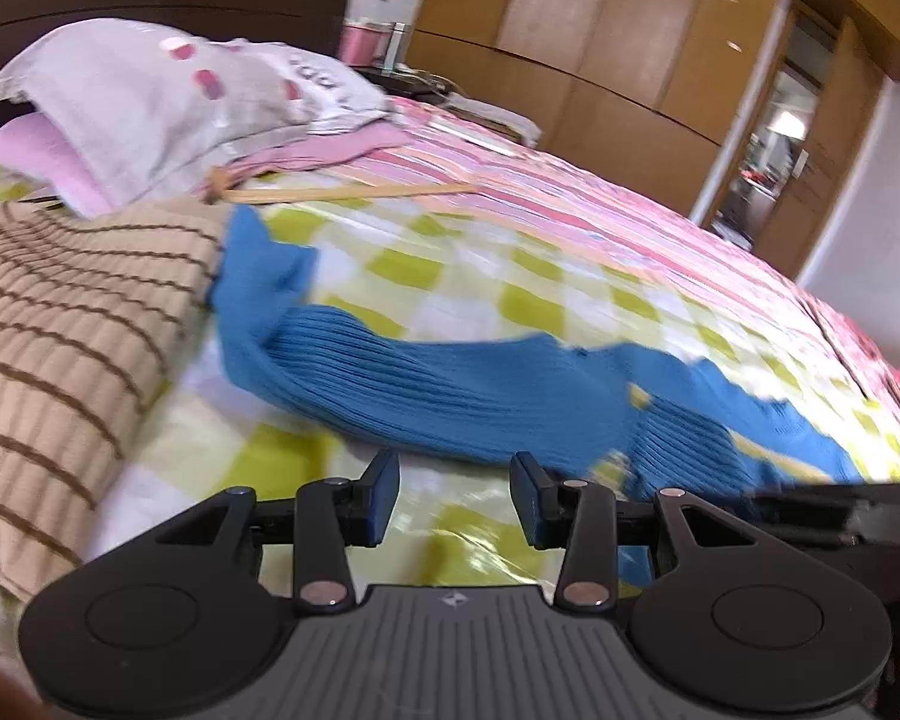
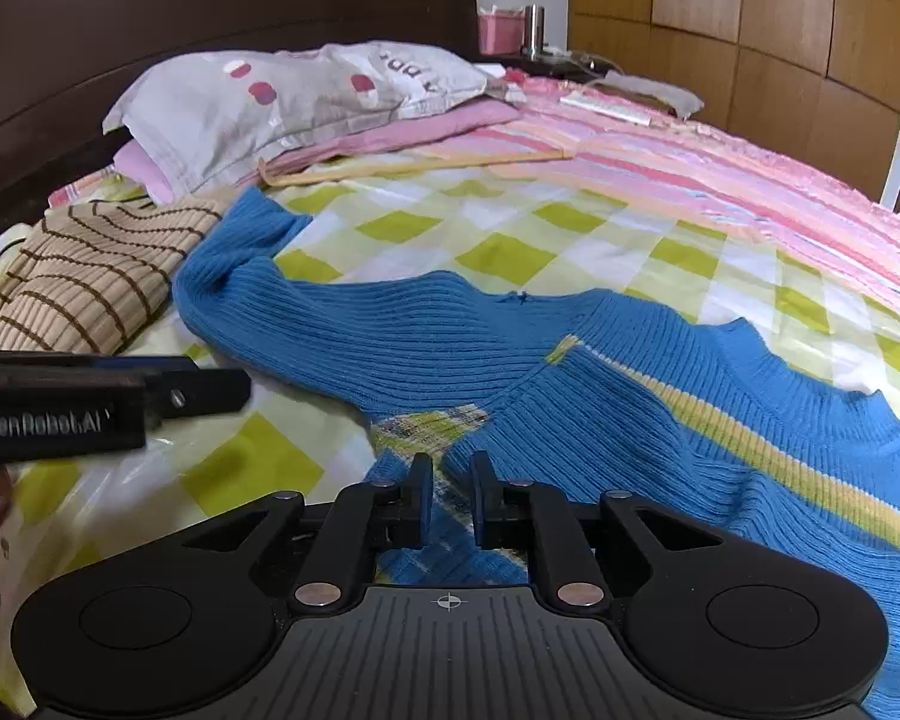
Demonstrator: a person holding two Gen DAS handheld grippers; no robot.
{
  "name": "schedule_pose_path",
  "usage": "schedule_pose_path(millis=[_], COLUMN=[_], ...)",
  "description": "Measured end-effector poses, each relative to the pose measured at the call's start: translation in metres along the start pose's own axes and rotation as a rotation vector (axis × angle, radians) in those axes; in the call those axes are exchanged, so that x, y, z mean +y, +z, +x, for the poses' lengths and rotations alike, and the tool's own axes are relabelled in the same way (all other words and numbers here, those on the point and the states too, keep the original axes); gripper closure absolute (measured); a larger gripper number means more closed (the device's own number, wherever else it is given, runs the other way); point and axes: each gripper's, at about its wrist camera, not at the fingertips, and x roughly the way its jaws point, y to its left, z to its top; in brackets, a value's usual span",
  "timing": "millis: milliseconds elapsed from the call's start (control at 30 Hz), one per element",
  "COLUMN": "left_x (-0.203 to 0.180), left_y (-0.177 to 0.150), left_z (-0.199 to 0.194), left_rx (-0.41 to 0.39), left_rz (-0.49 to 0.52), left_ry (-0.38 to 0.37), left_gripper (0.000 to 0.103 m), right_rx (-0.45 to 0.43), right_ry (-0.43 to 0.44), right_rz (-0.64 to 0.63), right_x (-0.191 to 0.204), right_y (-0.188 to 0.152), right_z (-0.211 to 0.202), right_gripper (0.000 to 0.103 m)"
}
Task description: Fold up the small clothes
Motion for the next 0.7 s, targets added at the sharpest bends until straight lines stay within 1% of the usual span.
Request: schedule_pose_path(millis=[133, 200, 333, 433, 533, 633, 700], left_x=[0.014, 0.019, 0.03, 0.038, 0.042, 0.042, 0.042], left_y=[0.007, 0.011, 0.015, 0.014, 0.015, 0.015, 0.013], left_z=[0.002, 0.007, 0.025, 0.034, 0.037, 0.037, 0.037], left_rx=[-0.037, -0.052, -0.039, -0.019, -0.006, -0.005, -0.002], left_rz=[-0.022, -0.036, -0.061, -0.07, -0.072, -0.058, -0.05], left_ry=[0.062, 0.086, 0.121, 0.154, 0.166, 0.176, 0.187], left_gripper=[0.057, 0.057, 0.057, 0.057, 0.057, 0.057, 0.057], right_rx=[-0.003, -0.009, -0.03, -0.029, -0.027, -0.003, 0.015], right_ry=[0.023, 0.053, 0.105, 0.147, 0.181, 0.212, 0.232], right_rz=[0.031, 0.045, 0.048, 0.055, 0.043, 0.058, 0.076], right_x=[0.003, 0.007, 0.02, 0.031, 0.045, 0.056, 0.062], right_y=[0.008, 0.018, 0.049, 0.075, 0.096, 0.114, 0.123], right_z=[0.0, 0.0, 0.009, 0.024, 0.041, 0.064, 0.08], right_gripper=[0.089, 0.089, 0.089, 0.089, 0.089, 0.088, 0.086])
